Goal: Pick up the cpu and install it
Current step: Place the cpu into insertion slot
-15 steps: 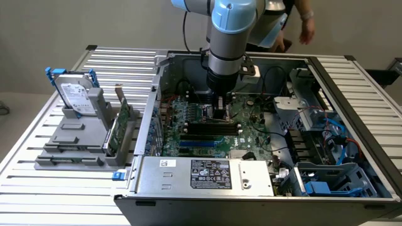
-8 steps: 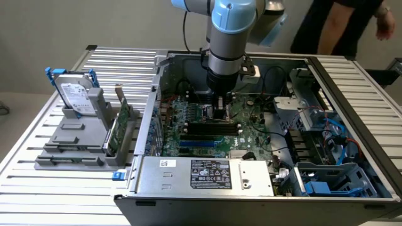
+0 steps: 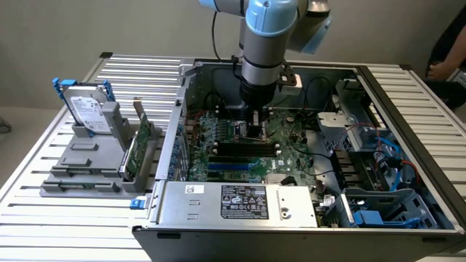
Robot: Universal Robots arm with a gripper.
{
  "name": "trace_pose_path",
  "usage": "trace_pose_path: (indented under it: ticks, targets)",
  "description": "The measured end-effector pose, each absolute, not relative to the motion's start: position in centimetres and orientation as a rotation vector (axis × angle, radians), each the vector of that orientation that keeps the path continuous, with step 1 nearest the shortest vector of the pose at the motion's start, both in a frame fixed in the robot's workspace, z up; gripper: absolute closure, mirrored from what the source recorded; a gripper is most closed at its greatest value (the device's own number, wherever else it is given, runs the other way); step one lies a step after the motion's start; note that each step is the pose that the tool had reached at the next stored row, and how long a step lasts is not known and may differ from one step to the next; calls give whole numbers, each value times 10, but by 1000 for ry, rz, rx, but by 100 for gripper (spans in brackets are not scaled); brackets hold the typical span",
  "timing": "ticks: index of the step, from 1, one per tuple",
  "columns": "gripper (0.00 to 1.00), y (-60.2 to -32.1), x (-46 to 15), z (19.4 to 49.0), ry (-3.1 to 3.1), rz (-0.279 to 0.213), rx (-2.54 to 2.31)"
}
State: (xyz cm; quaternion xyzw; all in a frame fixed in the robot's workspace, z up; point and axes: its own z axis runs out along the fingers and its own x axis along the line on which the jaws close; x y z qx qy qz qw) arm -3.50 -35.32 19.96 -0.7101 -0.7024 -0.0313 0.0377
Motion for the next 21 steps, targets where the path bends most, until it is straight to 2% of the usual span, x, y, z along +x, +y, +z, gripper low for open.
trace_pose_path:
  ticks: [21]
  targets:
    - [38, -353, -33, 235, -2154, -93, -2178]
